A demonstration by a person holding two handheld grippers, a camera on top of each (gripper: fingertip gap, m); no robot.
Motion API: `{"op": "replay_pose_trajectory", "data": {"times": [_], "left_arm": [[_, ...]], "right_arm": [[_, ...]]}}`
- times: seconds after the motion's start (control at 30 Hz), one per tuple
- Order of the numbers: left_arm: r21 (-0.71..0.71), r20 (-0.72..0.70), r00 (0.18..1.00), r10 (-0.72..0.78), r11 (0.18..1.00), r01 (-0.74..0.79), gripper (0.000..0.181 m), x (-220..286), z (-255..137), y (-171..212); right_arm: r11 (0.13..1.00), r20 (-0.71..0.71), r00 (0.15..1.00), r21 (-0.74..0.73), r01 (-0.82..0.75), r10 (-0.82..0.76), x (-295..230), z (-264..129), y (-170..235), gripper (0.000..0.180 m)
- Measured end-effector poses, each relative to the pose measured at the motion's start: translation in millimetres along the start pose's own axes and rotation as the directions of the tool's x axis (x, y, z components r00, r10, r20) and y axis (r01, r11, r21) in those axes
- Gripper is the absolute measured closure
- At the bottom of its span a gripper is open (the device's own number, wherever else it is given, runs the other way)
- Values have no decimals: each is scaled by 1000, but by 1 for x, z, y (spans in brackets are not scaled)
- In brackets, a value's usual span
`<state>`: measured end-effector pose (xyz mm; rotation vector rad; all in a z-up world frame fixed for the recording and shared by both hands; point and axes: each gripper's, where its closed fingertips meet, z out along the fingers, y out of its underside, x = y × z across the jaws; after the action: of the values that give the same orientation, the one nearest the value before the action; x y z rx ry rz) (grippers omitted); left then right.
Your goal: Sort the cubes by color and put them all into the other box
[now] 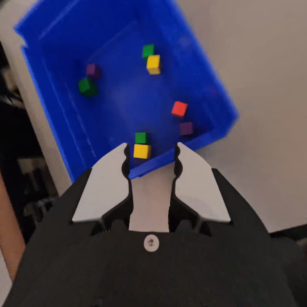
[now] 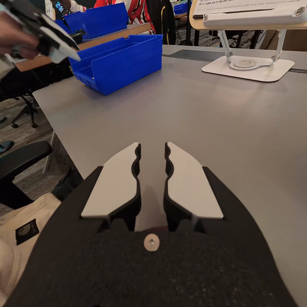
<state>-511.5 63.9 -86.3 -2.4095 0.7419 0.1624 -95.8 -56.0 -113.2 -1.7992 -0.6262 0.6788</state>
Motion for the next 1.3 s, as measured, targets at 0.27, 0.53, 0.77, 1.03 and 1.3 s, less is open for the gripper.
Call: {"op": "replay_pose_trajectory", "data": {"times": [0.27,0.53,0.77,1.03,1.3], "left_arm": [[-325,-198,952,-235,932,162,130,-26,76,19],[-501,-246,927,-282,856,127,160,-19,89,44],[-217,-240,954,-178,968,126,160,-18,63,0],[596,-115,993,-8,799,75,160,47,-61,-87],[619,-56,998,-25,783,55,160,79,-55,-69]], "right_arm": [[998,1,999,-36,45,-45,1,-1,5,154],[998,14,1000,-53,19,-19,5,-6,11,154],[999,-8,999,-25,32,-32,7,-12,3,155],[999,-50,998,4,38,-37,14,-15,-5,156],[1000,-33,999,-1,-15,15,13,-8,-1,155]]}}
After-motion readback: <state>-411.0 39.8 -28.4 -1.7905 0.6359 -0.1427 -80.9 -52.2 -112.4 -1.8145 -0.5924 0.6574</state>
